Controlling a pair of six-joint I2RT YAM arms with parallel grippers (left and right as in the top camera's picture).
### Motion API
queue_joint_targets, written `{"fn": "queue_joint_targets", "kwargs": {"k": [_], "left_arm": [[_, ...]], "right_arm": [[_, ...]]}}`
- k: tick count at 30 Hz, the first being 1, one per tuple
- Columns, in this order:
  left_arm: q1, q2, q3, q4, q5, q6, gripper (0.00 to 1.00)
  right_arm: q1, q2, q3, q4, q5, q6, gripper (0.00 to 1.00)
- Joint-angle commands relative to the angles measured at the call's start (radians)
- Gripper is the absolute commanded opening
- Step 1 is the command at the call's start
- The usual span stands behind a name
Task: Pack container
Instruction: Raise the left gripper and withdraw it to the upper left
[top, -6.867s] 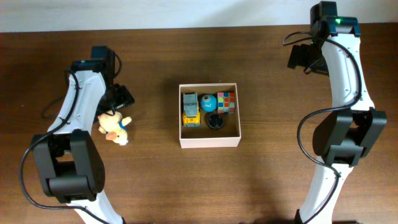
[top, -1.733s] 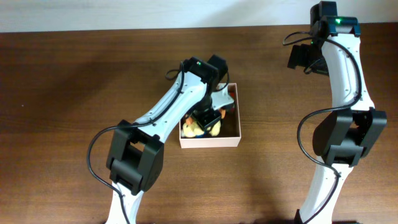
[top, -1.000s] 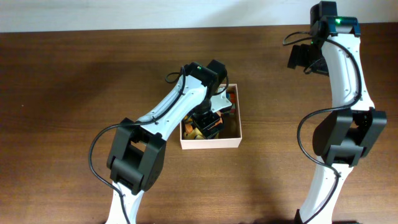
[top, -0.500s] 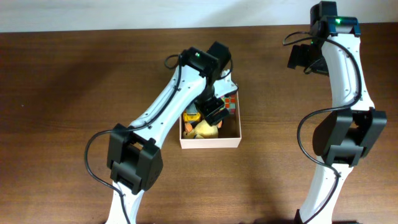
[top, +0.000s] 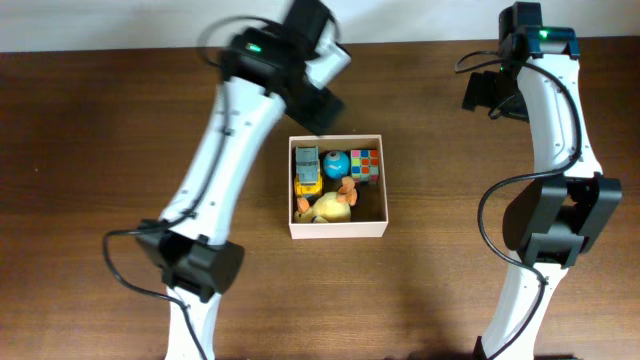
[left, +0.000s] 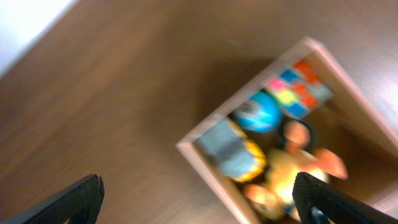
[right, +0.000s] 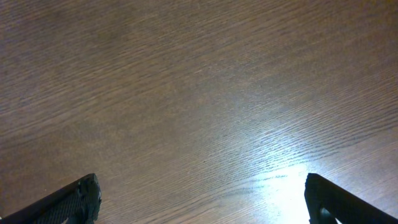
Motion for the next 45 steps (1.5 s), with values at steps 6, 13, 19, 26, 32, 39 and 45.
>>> {"fn": "queue_joint_targets", "kwargs": {"k": [6,13,19,26,32,39,45], "left_arm": [[0.231,0.003,0.067,0.0,-0.085,-0.117,0.99],[0.404,0.003,0.067,0.018,-0.074,-0.118,0.99],[0.466,0.003,0.067,0.014,-0.047,-0.117,0.99],[0.475,0.003,0.066,0.014,-0.047,-0.117,0.99],[0.474,0.003,0.066,0.014,-0.047,-0.117,0.99],[0.473,0.003,0.066,-0.013,-0.017,-0.099,0.99],[0.472,-0.076,0.065,0.004,0.072,-0.142,0.99]], "right_arm": [[0.003,-0.019,-0.001,0.003,0.013,0.008,0.99],[0.003,-0.019,-0.001,0.003,0.013,0.008,0.99],[0.003,-0.019,-0.001,0.003,0.013,0.008,0.99],[0.003,-0.019,-0.001,0.003,0.013,0.008,0.99],[0.003,-0.019,-0.001,0.003,0.013,0.008,0.99],[0.003,-0.019,-0.001,0.003,0.013,0.008,0.99],[0.003,-0.019,-0.001,0.003,0.013,0.008,0.99]]}}
